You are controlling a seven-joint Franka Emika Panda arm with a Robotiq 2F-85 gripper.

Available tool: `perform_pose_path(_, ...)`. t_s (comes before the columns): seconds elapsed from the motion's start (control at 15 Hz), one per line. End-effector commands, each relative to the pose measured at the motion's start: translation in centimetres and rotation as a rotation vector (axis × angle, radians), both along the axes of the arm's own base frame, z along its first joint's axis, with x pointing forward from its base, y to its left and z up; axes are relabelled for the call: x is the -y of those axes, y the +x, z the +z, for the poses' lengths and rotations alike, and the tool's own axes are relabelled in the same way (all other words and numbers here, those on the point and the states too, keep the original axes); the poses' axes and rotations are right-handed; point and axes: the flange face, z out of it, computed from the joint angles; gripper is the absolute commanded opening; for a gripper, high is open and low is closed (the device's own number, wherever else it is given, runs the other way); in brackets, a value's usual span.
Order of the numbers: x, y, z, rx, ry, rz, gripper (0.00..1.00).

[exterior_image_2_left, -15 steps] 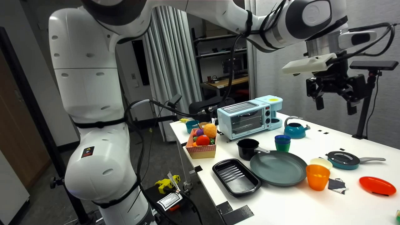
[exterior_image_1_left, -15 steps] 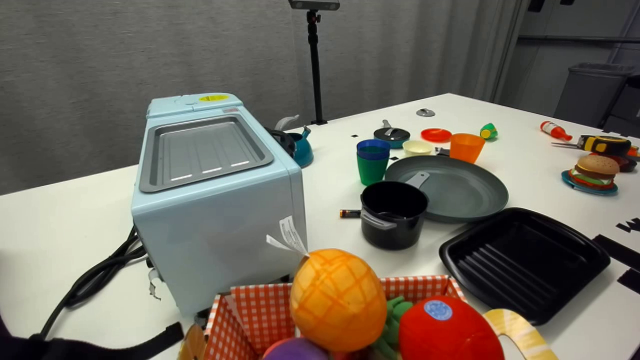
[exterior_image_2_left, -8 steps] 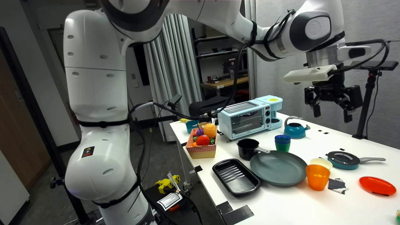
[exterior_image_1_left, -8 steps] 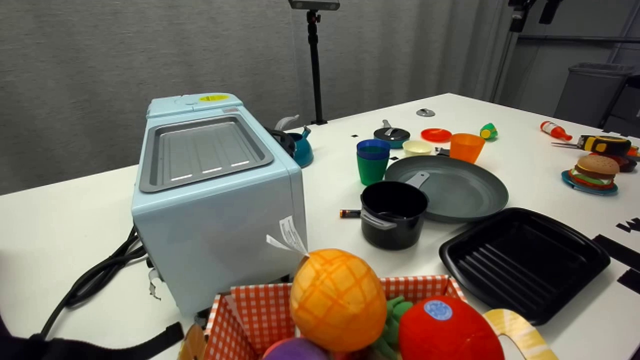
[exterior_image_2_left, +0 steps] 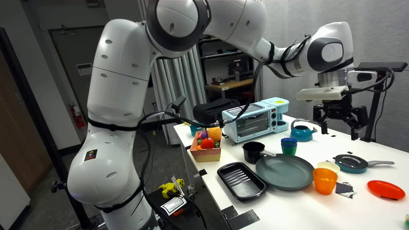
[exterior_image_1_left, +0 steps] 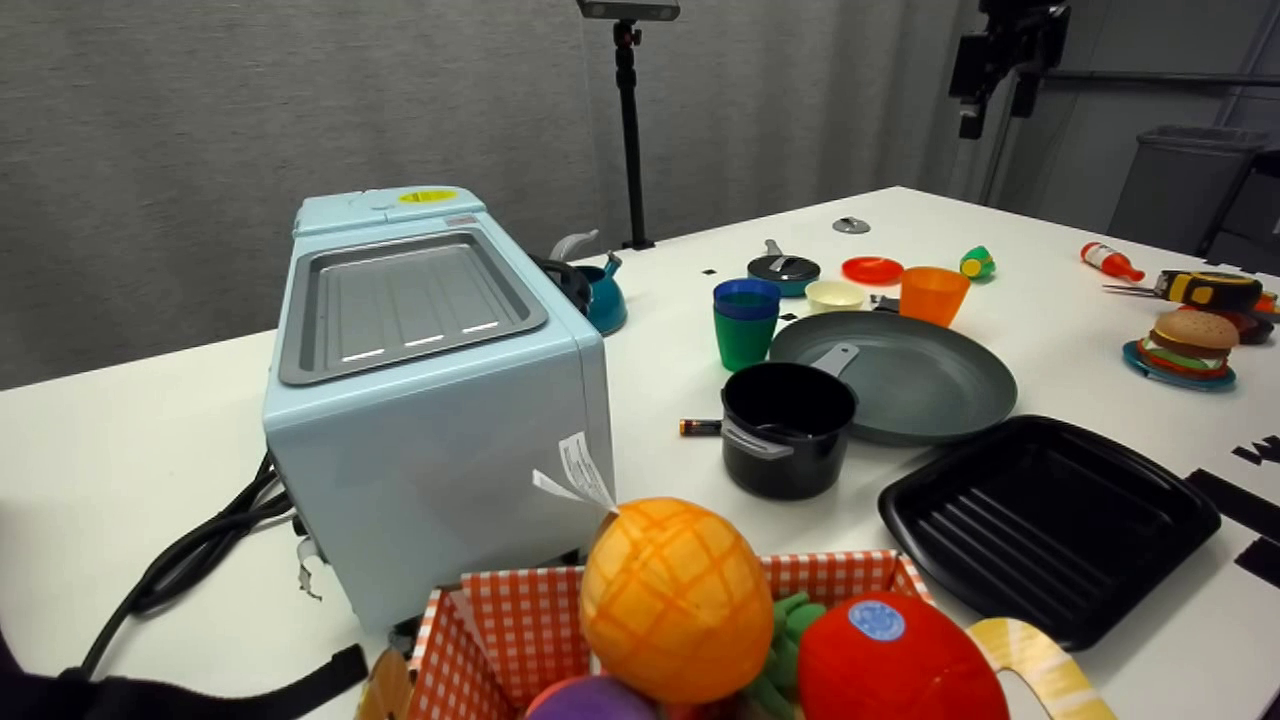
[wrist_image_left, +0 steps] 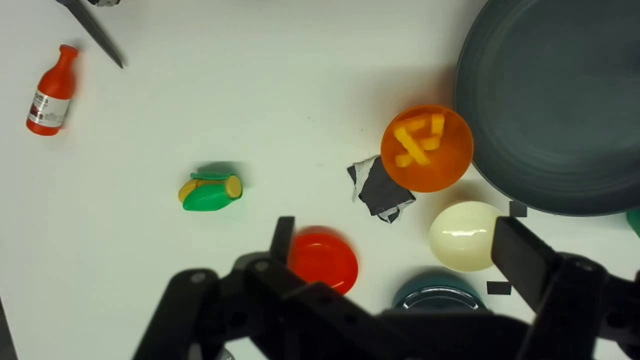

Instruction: Pour some of the content from the orange cup onto the plate, pick up one object and put it on the small plate and pour it back onto the big plate, and then pour the rest of the content from the orange cup.

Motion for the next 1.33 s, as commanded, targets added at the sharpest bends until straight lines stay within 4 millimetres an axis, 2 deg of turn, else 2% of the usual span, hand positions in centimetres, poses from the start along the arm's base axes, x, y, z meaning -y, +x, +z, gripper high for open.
perform_pose_path(0.0,-0.7,2.7,-2.7,-0.087,-0.026,0.042,1.0)
perform_pose_path(0.4,-1.6,3.2,-9.4,-0.203,-0.054,0.091,1.0)
perform_pose_path(0.67,-1.7,2.8,-12.3,-0.24,-0.07,0.12,1.0)
perform_pose_path(0.93,-2.4,1.8,-13.4,-0.272,-0.104,0.156,1.0)
perform_pose_path(1.27,-2.4,2.0,-13.7,-0.264,-0.086,0.131,1.0)
